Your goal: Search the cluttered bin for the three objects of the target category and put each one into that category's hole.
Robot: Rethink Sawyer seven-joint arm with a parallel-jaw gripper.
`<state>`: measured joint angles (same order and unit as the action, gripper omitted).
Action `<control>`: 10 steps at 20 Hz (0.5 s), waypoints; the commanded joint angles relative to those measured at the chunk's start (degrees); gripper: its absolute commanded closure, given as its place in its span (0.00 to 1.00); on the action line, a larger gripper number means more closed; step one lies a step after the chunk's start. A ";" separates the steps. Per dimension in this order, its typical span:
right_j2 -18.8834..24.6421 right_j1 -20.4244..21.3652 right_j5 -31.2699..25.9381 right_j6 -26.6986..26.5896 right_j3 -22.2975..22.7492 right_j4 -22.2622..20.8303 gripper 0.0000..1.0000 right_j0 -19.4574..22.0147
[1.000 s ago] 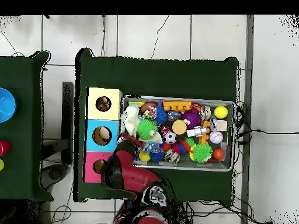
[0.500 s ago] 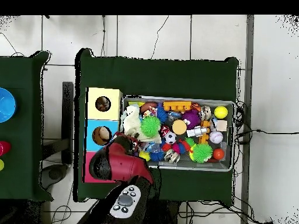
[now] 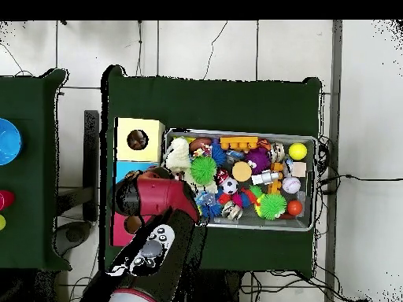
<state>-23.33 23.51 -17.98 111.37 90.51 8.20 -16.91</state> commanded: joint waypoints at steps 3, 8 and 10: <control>2.62 -1.51 -9.02 1.25 -9.83 -4.57 0.00 -1.79; 2.69 -1.32 -10.41 1.96 -11.07 -5.86 0.00 -1.82; 2.92 -1.12 -10.29 2.08 -11.07 -6.37 0.00 -1.65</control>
<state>-24.55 23.25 -22.05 111.37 85.33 3.71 -17.79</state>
